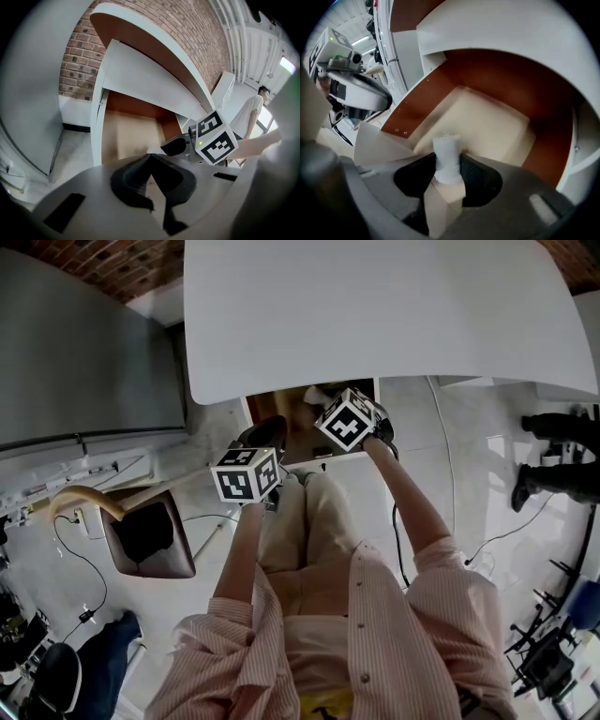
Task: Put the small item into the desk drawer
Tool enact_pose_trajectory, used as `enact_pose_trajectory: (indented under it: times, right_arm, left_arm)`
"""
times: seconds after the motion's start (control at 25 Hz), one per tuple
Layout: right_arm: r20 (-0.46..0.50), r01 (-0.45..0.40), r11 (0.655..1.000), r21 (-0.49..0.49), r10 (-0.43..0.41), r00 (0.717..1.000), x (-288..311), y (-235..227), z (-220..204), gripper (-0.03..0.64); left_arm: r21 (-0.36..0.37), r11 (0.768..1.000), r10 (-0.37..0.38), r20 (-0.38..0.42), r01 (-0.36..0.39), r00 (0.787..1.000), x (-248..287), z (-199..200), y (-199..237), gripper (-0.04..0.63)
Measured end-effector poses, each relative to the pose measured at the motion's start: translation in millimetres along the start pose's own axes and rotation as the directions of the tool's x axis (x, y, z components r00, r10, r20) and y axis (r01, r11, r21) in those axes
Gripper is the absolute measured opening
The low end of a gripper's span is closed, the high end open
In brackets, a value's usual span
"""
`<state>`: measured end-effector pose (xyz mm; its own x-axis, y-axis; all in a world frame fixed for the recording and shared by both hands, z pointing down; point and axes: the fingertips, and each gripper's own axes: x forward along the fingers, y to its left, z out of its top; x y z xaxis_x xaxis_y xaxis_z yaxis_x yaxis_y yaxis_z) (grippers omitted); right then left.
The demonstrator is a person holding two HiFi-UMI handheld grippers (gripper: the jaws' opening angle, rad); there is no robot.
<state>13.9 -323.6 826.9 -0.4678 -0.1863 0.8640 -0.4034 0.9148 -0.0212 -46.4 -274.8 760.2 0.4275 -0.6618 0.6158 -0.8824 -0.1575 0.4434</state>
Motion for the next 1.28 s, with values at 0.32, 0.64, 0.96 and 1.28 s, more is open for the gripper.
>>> enact_pose_trajectory:
  times: [0.32,0.64,0.96,1.28]
  right_arm:
    - [-0.05,0.005,1.0,-0.022,-0.006,0.999,27.1,-3.6,-12.3,0.166]
    - [-0.06,-0.037,0.999,-0.04,0.034,0.998,35.4,4.0,-14.1,0.166]
    - [-0.046,-0.091,0.996,-0.006,0.091,0.995,23.2,19.7,-7.3,0.178]
    - [-0.032,-0.039,0.999,0.022,0.04,0.999,-16.6,26.0,5.5,0.121]
  left_arm:
    - [-0.007,1.0,-0.003,-0.015,0.003,1.0,15.4,-4.7,5.3,-0.002]
    - [-0.022,1.0,0.002,-0.031,-0.003,1.0,15.3,-9.7,8.8,-0.002]
    - [-0.04,0.999,-0.001,-0.053,-0.001,0.999,0.3,-7.5,2.0,-0.002]
    - [-0.032,0.999,-0.013,-0.067,0.01,0.998,-27.0,7.9,-10.4,-0.002]
